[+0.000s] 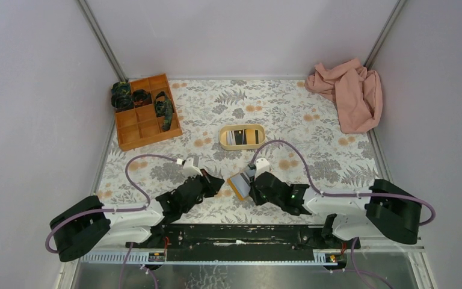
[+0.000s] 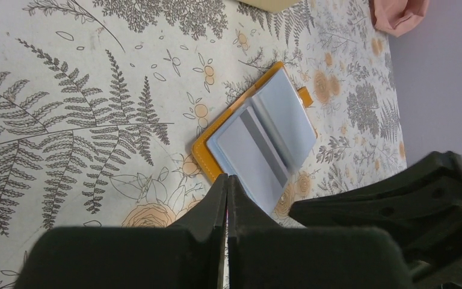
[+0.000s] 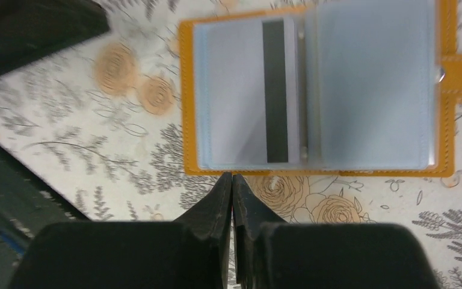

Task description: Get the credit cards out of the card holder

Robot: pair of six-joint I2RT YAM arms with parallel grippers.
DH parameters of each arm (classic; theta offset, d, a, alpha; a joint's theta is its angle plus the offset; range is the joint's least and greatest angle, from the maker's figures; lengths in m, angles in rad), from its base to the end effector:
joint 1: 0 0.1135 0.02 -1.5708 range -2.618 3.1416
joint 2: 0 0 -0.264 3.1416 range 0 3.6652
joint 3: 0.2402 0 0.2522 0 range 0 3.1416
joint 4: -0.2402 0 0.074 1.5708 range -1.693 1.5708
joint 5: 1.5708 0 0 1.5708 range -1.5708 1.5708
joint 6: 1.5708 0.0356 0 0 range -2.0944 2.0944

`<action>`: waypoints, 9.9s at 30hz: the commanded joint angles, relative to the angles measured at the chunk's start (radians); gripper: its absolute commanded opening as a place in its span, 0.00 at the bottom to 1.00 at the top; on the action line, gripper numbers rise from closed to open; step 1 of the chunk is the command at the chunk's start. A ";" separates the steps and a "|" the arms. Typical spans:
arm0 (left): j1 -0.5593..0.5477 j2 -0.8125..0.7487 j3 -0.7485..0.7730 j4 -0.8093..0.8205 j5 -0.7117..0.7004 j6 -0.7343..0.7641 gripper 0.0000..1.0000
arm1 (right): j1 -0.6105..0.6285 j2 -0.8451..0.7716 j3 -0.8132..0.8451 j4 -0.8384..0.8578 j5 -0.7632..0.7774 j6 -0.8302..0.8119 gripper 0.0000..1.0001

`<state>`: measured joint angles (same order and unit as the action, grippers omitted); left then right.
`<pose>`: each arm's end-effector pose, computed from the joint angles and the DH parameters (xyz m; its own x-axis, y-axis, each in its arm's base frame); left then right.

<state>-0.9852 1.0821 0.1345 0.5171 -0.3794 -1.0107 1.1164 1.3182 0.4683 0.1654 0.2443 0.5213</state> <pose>0.1133 -0.1469 0.1380 -0.6208 -0.4878 -0.6137 0.1170 0.7164 -0.6878 0.1152 0.2162 0.1561 -0.6339 -0.1967 -0.7480 -0.5465 0.7983 0.2532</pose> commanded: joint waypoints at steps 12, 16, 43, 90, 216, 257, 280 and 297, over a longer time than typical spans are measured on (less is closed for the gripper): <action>0.006 0.394 0.188 0.379 0.090 0.097 0.00 | -0.323 -0.026 0.075 0.016 -0.270 -0.124 0.16; 0.008 0.548 0.258 0.441 0.142 0.090 0.00 | -0.327 0.012 0.083 0.022 -0.295 -0.127 0.18; 0.157 0.793 0.007 0.935 0.373 -0.041 0.00 | -0.385 0.037 0.062 0.078 -0.494 -0.112 0.20; -0.155 0.785 -0.175 0.984 -0.095 -0.266 0.00 | -0.382 0.253 0.192 0.131 -0.622 -0.071 0.39; 0.130 0.432 0.099 0.245 0.272 0.044 0.00 | -0.378 -0.134 -0.059 -0.001 -0.265 0.049 0.41; 0.071 0.584 0.135 0.329 0.251 0.018 0.00 | -0.415 -0.104 -0.029 0.059 -0.431 0.010 0.37; 0.070 0.599 0.129 0.341 0.256 0.017 0.00 | -0.490 -0.245 -0.039 -0.115 -0.293 -0.015 0.35; 0.071 0.609 0.140 0.344 0.265 0.021 0.00 | -0.497 -0.174 -0.121 -0.055 -0.319 0.003 0.36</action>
<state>-0.9092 1.6581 0.2794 0.9203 -0.1181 -1.0115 0.6254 1.1141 0.3496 0.0666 -0.0689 0.5194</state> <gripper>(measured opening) 0.009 0.351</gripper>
